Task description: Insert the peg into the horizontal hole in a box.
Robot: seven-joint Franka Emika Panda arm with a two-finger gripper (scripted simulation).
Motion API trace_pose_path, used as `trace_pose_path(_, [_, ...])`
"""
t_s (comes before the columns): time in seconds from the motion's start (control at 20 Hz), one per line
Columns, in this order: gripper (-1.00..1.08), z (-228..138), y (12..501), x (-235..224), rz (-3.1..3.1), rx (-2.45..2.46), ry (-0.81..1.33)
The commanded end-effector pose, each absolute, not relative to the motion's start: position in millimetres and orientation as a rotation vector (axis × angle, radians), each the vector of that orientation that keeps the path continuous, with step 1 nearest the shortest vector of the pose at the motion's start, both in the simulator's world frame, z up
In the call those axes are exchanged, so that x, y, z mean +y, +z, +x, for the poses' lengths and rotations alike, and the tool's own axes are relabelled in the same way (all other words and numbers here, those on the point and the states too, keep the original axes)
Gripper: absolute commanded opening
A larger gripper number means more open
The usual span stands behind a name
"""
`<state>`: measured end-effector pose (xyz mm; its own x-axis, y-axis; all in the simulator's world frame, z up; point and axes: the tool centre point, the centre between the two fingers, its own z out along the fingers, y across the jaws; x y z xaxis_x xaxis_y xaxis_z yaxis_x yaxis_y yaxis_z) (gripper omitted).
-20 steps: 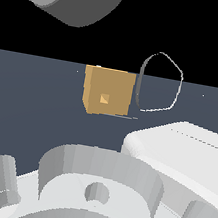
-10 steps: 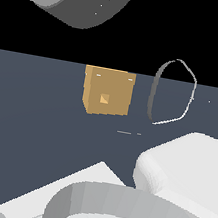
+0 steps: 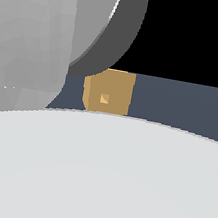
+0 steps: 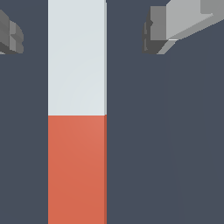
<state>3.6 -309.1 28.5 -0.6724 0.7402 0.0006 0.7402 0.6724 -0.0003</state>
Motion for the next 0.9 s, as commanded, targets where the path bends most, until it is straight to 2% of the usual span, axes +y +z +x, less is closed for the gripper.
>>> trace_pose_path(0.0, [1.00,3.7,18.9,-309.2,-1.271,-2.873,0.000])
trace_pose_path(0.25, [1.00,4.9,15.9,-309.9,-1.271,-2.873,0.000])
trace_pose_path(0.3, [-1.00,4.9,15.9,-309.9,-1.271,-2.873,0.000])
trace_pose_path(0.85, [-1.00,4.8,15.6,-309.1,-1.270,-2.872,0.000])
